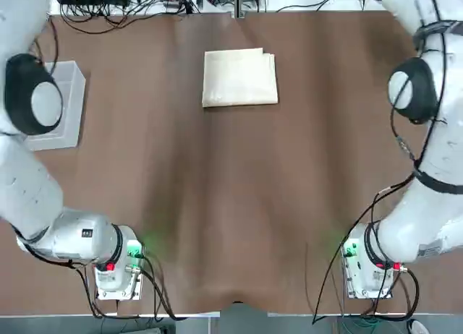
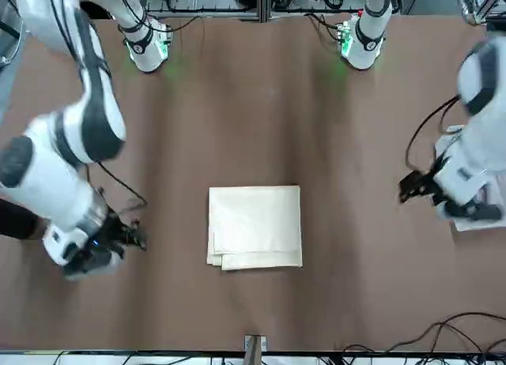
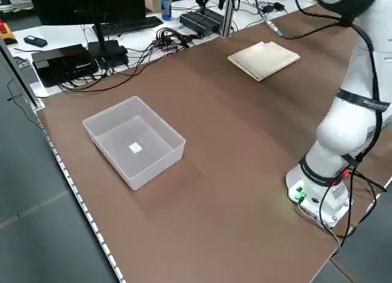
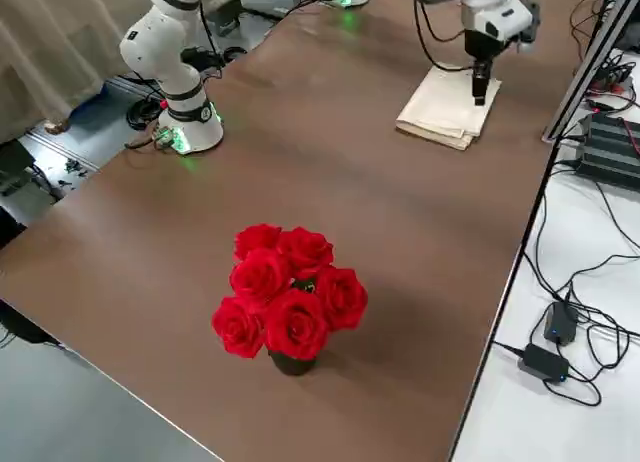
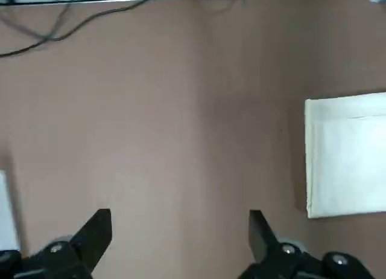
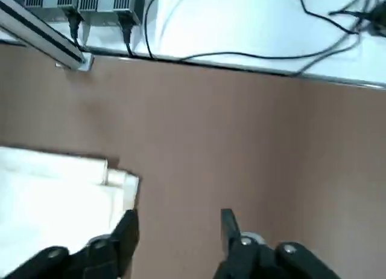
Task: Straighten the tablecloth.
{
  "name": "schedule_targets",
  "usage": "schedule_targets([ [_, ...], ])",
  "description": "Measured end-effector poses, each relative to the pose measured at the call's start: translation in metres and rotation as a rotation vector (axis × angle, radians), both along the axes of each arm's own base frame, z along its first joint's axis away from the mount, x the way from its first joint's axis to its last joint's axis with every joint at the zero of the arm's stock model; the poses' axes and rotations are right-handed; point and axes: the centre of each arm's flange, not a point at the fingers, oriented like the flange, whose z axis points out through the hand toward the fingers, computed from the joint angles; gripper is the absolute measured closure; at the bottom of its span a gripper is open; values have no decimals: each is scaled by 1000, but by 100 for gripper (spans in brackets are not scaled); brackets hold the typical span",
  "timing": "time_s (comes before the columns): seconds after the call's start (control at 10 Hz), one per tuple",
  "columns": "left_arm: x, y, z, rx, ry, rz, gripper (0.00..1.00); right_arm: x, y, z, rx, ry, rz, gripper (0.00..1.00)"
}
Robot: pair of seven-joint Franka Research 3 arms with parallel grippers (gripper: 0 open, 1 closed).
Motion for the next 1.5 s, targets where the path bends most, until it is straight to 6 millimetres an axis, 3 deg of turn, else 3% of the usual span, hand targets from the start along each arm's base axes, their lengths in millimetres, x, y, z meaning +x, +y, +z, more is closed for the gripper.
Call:
schedule_targets([
  [0.1,8,-24,-22,-6,-18,-29,0,2,20,-14,6,-17,15,42],
  [0.4,19,-96,-83,-43,-64,10,0,-1,75,-78,12,-13,64,94],
  [0.6,19,-137,-119,-70,-86,33,0,1,106,-139,37,-89,63,98],
  [0.8,16,-171,-153,-94,-106,48,0,1,115,-190,41,-116,64,99],
  [1.2,2,-219,-228,-109,-90,49,0,-1,124,-238,56,-177,64,99],
  [1.5,-1,-234,-275,-138,-125,62,0,-14,148,-249,49,-141,96,99],
])
